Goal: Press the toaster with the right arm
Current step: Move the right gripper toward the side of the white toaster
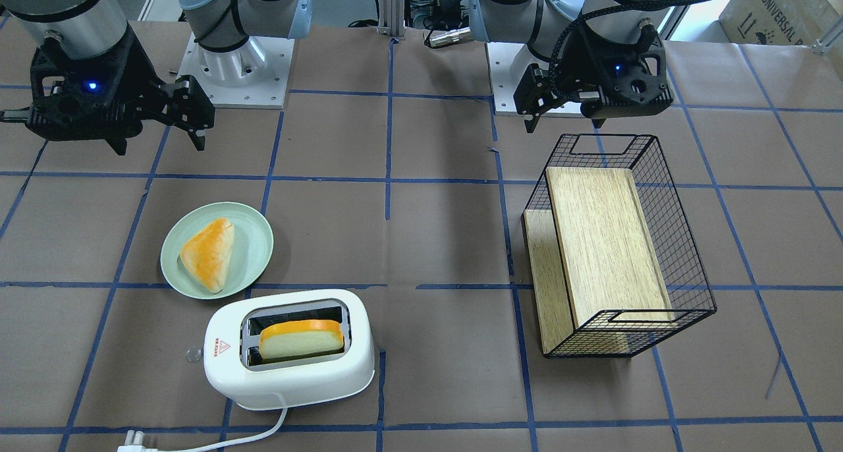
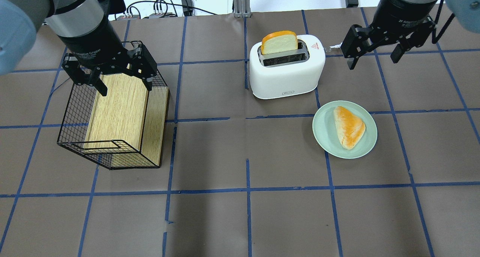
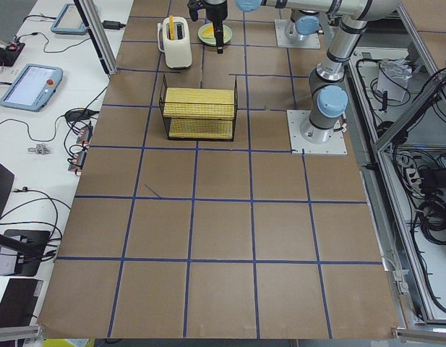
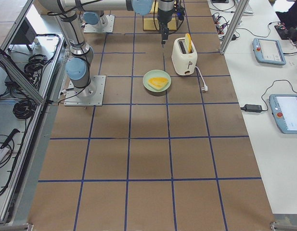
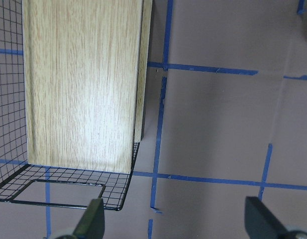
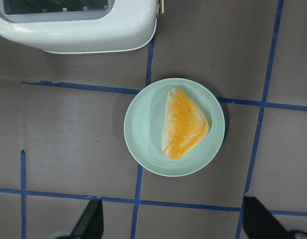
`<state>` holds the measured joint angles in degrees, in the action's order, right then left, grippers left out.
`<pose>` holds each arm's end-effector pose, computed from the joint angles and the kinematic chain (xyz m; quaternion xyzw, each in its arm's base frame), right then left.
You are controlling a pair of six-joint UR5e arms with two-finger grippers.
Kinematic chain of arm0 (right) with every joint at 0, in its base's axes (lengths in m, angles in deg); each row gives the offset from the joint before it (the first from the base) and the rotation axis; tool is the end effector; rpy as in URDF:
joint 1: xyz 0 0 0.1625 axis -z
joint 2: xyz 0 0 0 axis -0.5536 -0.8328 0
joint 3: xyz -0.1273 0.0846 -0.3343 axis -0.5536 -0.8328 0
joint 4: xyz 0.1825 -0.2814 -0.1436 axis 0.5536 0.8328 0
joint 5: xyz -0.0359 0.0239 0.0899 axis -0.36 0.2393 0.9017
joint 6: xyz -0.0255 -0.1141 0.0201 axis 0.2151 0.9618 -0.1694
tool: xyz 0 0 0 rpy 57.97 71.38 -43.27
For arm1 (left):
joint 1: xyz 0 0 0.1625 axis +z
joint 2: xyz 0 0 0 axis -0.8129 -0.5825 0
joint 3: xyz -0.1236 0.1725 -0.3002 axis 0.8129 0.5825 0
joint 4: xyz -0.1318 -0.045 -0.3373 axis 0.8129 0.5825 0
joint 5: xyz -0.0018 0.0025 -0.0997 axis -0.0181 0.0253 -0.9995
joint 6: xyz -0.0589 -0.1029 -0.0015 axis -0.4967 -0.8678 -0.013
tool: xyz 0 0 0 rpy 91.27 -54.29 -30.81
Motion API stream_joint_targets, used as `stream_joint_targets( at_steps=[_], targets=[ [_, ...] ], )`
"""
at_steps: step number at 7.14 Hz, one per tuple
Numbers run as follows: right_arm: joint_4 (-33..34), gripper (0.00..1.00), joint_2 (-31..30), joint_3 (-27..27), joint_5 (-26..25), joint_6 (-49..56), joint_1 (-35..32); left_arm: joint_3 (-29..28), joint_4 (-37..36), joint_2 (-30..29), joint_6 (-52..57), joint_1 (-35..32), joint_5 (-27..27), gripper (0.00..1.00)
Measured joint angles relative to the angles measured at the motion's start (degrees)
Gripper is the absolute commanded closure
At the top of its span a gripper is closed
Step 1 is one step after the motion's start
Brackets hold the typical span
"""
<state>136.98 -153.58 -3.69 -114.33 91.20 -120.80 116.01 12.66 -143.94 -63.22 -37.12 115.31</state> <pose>0.1086 -0.4539 0.4225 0.0546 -0.9984 -0.0129 0.0097 -0.1429 -0.4207 0.4236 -0.0504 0.9980 0.0377 0.0090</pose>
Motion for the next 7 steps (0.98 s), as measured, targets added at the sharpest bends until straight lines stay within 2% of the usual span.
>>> stream_joint_targets(
  at_steps=[2,3,4,5,6,7],
  targets=[
    [0.79,0.00,-0.01,-0.01,0.09,-0.06,0.00,0.00,-0.03,0.00,0.00,0.00,0.00,0.00],
    [1.30,0.08,0.37,-0.34,0.43,-0.08,0.12,0.00,-0.02,0.00,0.00,0.00,0.00,0.00],
    [2.22,0.33,1.51,-0.90,1.63,0.13,0.73,0.00,-0.02,0.00,0.00,0.00,0.00,0.00],
    [3.61,0.91,3.18,-1.58,4.53,1.79,2.49,0.00,-0.04,0.00,0.00,0.00,0.00,0.00],
    [4.37,0.98,4.94,-2.33,8.76,5.42,5.46,0.00,-0.04,0.00,0.00,0.00,0.00,0.00],
    [4.75,0.98,6.95,-2.99,13.53,9.34,8.52,0.00,-0.04,0.00,0.00,0.00,0.00,0.00]
  ],
)
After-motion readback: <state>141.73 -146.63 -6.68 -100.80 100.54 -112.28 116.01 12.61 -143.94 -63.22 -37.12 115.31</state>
